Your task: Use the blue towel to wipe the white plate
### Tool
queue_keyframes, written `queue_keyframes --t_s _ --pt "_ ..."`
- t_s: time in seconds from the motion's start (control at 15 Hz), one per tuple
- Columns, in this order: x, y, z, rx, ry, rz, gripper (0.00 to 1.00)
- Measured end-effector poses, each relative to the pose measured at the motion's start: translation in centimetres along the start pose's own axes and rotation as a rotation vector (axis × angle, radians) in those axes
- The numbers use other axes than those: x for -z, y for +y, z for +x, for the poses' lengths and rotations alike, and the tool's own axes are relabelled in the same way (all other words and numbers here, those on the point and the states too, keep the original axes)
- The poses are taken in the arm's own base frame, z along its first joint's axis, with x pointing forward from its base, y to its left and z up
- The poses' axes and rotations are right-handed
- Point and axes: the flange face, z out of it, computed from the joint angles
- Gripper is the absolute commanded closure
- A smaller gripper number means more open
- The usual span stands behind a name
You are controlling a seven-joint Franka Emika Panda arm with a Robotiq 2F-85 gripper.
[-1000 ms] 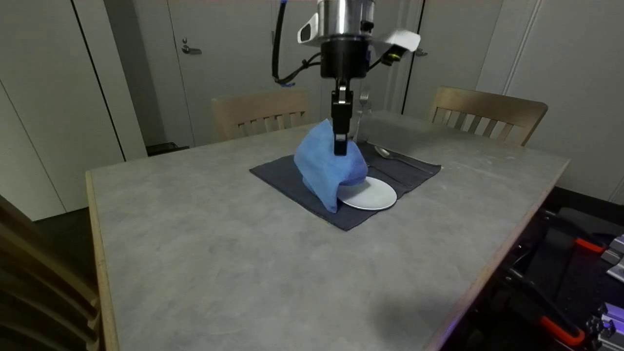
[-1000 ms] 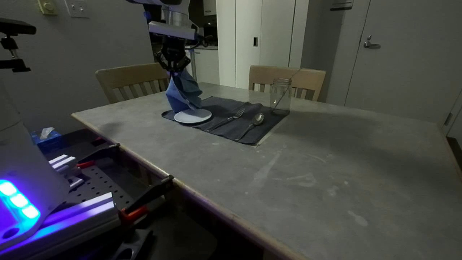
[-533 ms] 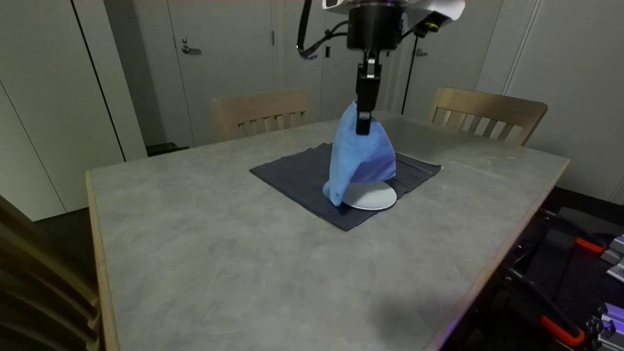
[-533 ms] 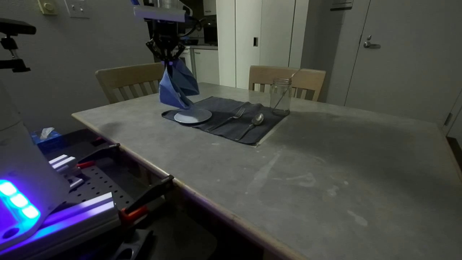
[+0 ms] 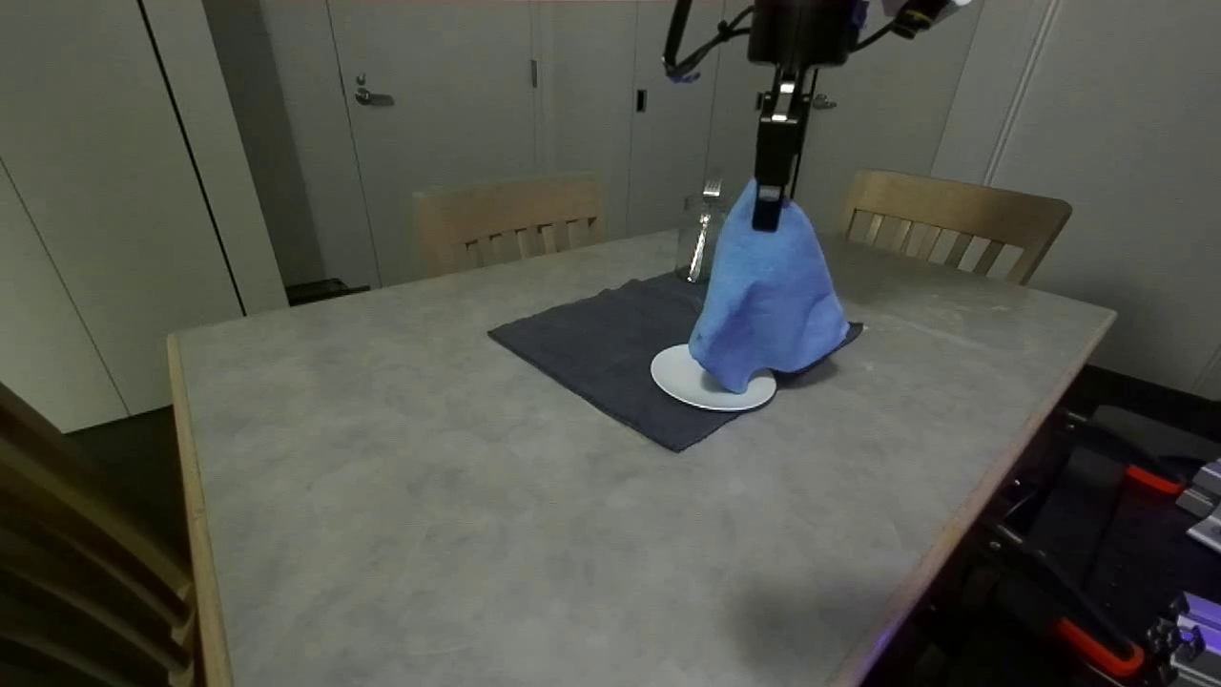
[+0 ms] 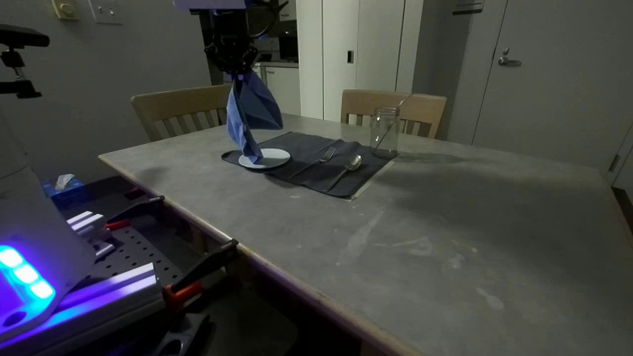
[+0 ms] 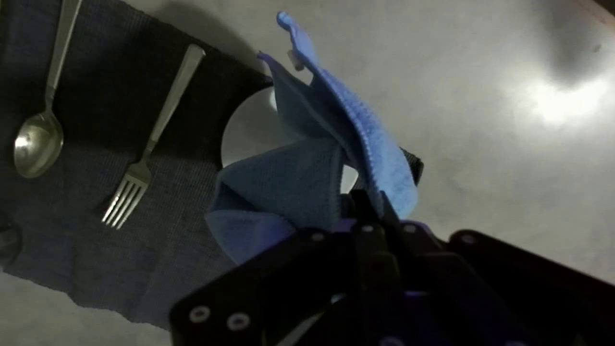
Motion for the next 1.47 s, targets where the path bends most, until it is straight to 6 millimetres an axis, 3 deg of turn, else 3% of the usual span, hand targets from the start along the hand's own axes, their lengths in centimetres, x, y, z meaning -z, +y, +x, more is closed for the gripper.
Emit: queue_keyframes --t_s 0.2,0.4,1.0,1.27,1.47 --pt "-0.8 1.6 -1.1 -0.042 -0.001 0.002 0.99" --pt "-3.0 2.4 -0.9 -0.046 0.01 0.01 0.99" --pt "-12.5 4.7 4.3 -0.06 0.003 0.077 0.99" --pt "-14.8 5.6 5.8 -0.073 -0.016 0.101 0.99" --pt "-15.7 6.1 5.7 -0.091 -0.033 0.123 0.99"
